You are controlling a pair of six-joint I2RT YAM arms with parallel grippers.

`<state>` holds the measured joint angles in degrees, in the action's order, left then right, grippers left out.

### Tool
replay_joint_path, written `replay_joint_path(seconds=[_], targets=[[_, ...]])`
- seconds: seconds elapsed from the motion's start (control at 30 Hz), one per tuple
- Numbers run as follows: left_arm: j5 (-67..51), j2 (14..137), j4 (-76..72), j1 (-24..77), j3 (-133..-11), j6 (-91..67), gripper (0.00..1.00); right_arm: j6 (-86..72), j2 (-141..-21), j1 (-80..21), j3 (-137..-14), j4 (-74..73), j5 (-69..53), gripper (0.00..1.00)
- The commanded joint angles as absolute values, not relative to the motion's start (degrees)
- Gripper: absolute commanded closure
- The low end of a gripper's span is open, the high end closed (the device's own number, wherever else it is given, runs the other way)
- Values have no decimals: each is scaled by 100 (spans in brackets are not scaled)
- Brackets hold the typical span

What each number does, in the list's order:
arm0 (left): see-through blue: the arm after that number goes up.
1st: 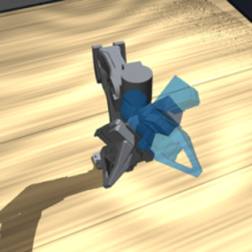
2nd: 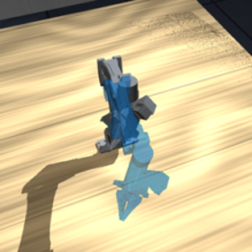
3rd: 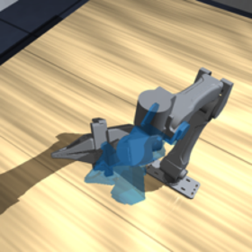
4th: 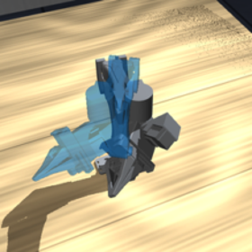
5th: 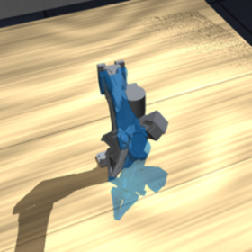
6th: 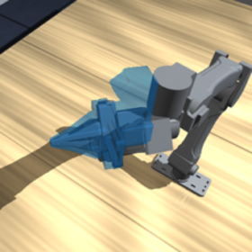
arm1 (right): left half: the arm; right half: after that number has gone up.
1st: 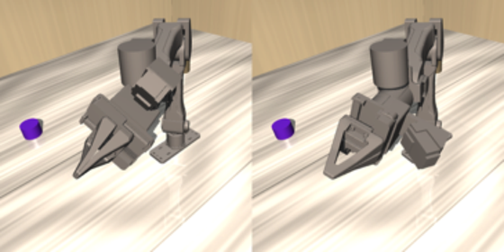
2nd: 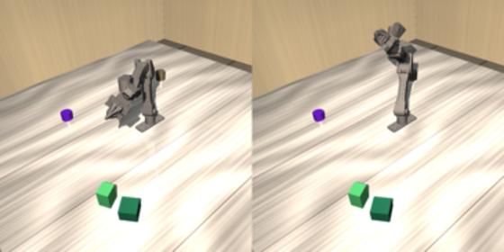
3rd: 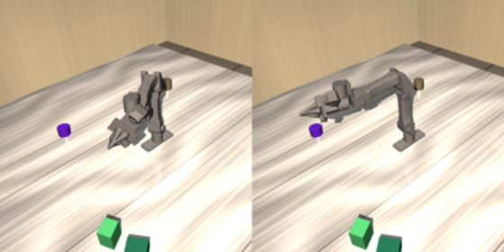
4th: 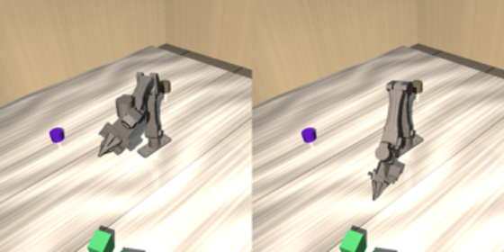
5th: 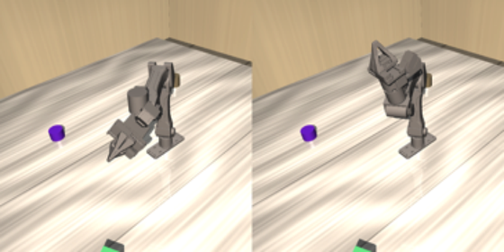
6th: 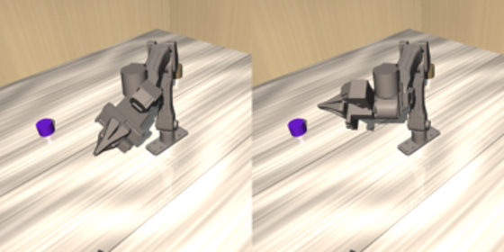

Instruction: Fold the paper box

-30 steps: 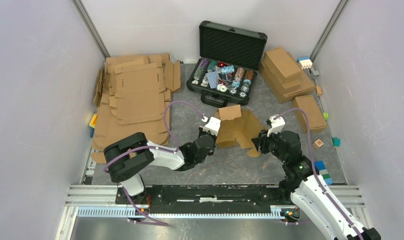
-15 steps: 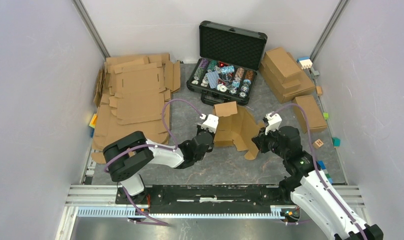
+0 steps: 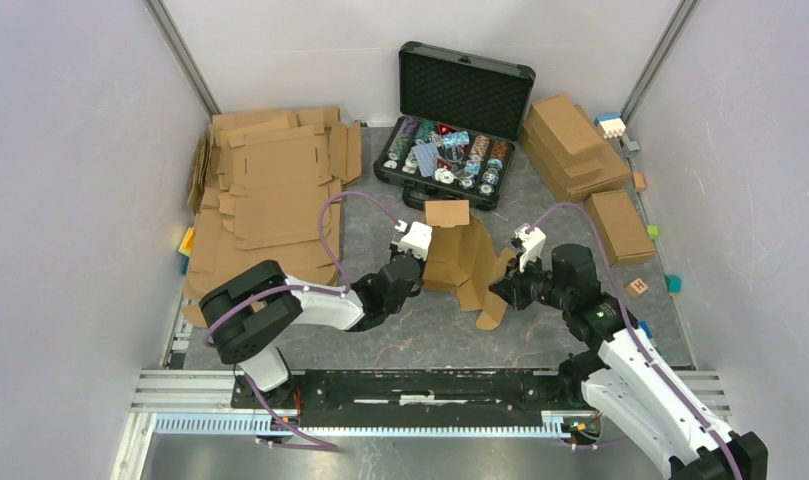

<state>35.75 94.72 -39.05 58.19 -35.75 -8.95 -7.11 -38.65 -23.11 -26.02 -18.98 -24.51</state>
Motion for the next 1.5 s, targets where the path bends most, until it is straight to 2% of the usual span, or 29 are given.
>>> replay_joint_path(seconds=[0.0,0.63,0.7,0.9,1.1,1.27,1.47], targets=[[3277,9320,-3790,5800,-3622,-1169,98,-755,-3939,-2388,-2677,-1566,-2755,90],[2445,9263,-3992,5808,-3526,-1651,97,-1069,-4104,-2417,-1894,-437,-3257,90],[2428,9270,-4052,5808,-3491,-1659,97,-1037,-4094,-2424,-1899,-573,-2906,82],[2811,9289,-3964,5807,-3509,-1508,98,-1109,-3556,-2423,-1839,-867,-1718,42],[2848,9296,-3968,5809,-3524,-1351,98,-1174,-3319,-2425,-1766,-807,-961,24],[2848,9294,-3973,5808,-3529,-1284,98,-1221,-3235,-2416,-1347,93,-565,24],[2862,9298,-3974,5806,-3524,-1240,98,-1218,-2905,-2416,-687,1391,-456,39]])
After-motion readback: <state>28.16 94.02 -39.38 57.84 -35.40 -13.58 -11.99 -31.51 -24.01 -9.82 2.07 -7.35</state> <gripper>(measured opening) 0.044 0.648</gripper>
